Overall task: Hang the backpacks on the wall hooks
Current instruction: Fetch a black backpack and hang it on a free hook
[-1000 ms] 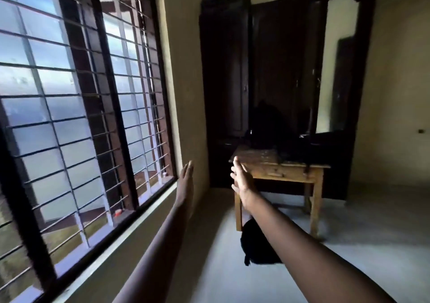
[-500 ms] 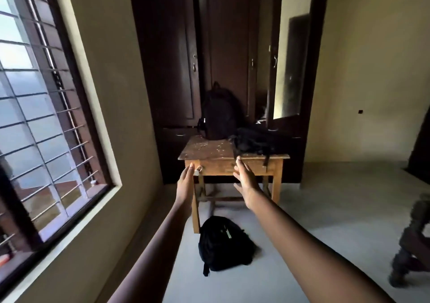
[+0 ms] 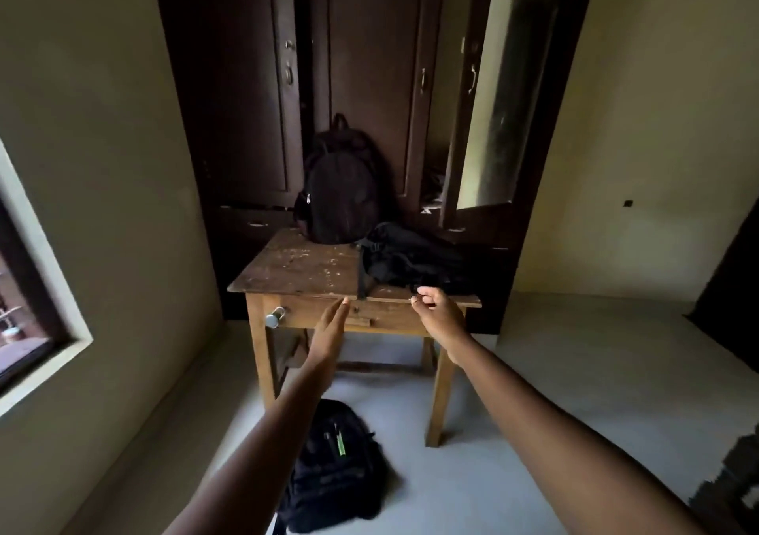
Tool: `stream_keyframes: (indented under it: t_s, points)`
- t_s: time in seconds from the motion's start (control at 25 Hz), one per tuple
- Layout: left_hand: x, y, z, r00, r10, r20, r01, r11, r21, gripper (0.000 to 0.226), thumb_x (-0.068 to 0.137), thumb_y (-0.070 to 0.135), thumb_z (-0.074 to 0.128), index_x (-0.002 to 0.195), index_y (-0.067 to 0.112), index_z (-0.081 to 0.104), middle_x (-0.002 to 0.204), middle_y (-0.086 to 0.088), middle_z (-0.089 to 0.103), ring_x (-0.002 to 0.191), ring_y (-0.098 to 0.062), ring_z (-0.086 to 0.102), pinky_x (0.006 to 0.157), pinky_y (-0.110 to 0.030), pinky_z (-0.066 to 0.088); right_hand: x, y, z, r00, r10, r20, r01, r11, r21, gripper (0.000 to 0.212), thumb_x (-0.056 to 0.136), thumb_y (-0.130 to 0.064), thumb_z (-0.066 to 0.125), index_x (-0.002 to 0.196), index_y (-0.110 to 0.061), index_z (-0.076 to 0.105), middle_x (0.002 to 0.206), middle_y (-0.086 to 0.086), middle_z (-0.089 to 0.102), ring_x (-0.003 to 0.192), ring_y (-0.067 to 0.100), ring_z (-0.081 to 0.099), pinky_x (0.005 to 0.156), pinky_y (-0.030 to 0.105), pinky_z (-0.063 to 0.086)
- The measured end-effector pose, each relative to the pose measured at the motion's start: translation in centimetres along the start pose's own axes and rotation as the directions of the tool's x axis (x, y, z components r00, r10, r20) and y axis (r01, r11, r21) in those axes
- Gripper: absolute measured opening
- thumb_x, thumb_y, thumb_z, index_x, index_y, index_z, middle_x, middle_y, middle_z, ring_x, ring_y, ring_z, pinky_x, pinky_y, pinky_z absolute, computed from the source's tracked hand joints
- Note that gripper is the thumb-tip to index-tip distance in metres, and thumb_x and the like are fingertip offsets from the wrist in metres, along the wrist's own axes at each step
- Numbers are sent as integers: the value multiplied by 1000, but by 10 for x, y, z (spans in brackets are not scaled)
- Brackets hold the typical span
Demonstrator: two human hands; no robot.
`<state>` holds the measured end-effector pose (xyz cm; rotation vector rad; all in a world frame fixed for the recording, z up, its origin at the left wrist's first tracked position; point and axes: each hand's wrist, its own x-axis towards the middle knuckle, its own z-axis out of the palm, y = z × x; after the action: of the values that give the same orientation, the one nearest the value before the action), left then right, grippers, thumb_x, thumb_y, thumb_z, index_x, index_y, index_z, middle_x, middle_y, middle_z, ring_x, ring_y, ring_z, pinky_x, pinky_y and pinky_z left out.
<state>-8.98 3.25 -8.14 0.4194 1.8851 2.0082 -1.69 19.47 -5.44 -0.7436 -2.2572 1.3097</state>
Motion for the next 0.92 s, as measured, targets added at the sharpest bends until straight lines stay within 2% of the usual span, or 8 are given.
stream_keyframes:
  t_s: [0.12, 0.24, 0.32, 0.52, 0.68, 0.76, 0.8, 0.92]
  points:
    - [70, -10, 23, 999, -6, -40, 5, 1000, -15, 46, 96, 33, 41, 137, 11, 42, 138, -7, 49, 131, -23, 42, 98, -28, 28, 76, 23, -3, 989, -104, 105, 129, 951, -280, 40, 92, -23, 55, 129, -11, 50, 136, 10, 46, 123, 26, 50, 96, 32, 43]
    - [159, -25, 55, 998, -34, -51, 32, 998, -52, 45, 95, 32, 46, 134, 10, 46, 133, -5, 52, 126, -24, 46, 95, -30, 35, 164, 44, -9, 961, -164, 224, 258, 825, -503, 44, 92, -25, 54, 133, -12, 45, 138, 8, 41, 127, 26, 46, 102, 34, 38]
    - [212, -37, 72, 996, -82, -37, 79, 994, -81, 43, 95, 33, 46, 133, 12, 47, 131, -4, 52, 123, -22, 47, 90, -31, 37, 218, 60, -10, 945, -110, 307, 279, 761, -586, 52, 91, -28, 55, 138, -12, 40, 143, 9, 36, 132, 27, 41, 105, 33, 35]
    - [329, -72, 106, 969, -200, -144, 190, 979, -78, 42, 92, 33, 53, 126, 9, 53, 131, -14, 57, 123, -26, 52, 105, -34, 38, 348, 104, -6, 921, 10, 388, 302, 611, -732, 80, 84, -45, 60, 148, -19, 20, 158, 11, 12, 146, 30, 11, 118, 40, 18]
    - [363, -97, 134, 946, -227, -232, 236, 972, 11, 41, 93, 26, 51, 129, 6, 52, 131, -12, 57, 115, -18, 53, 94, -28, 40, 411, 154, 27, 839, 145, 524, 403, 480, -779, 96, 77, -48, 65, 150, -29, 6, 160, 14, -2, 147, 38, -3, 118, 51, 8]
    - [368, -108, 142, 915, -242, -321, 268, 963, 38, 39, 94, 21, 50, 129, 4, 51, 129, -15, 58, 114, -26, 56, 94, -40, 44, 429, 179, 41, 809, 166, 564, 460, 418, -783, 94, 79, -43, 64, 149, -32, 3, 159, 16, -1, 146, 40, 2, 117, 54, 10]
    - [368, -118, 145, 897, -253, -363, 285, 958, 38, 39, 94, 21, 49, 129, 4, 50, 128, -16, 58, 115, -28, 56, 97, -42, 44, 437, 191, 44, 796, 123, 593, 510, 392, -765, 90, 80, -42, 62, 149, -32, 5, 158, 17, 6, 144, 40, 11, 115, 53, 16]
    - [352, -143, 159, 837, -279, -470, 301, 953, -31, 34, 94, 21, 50, 126, 7, 52, 125, -14, 59, 123, -27, 53, 103, -35, 40, 455, 212, 38, 729, -79, 680, 662, 330, -673, 76, 86, -36, 58, 148, -30, 15, 146, 12, 36, 125, 34, 46, 100, 42, 39]
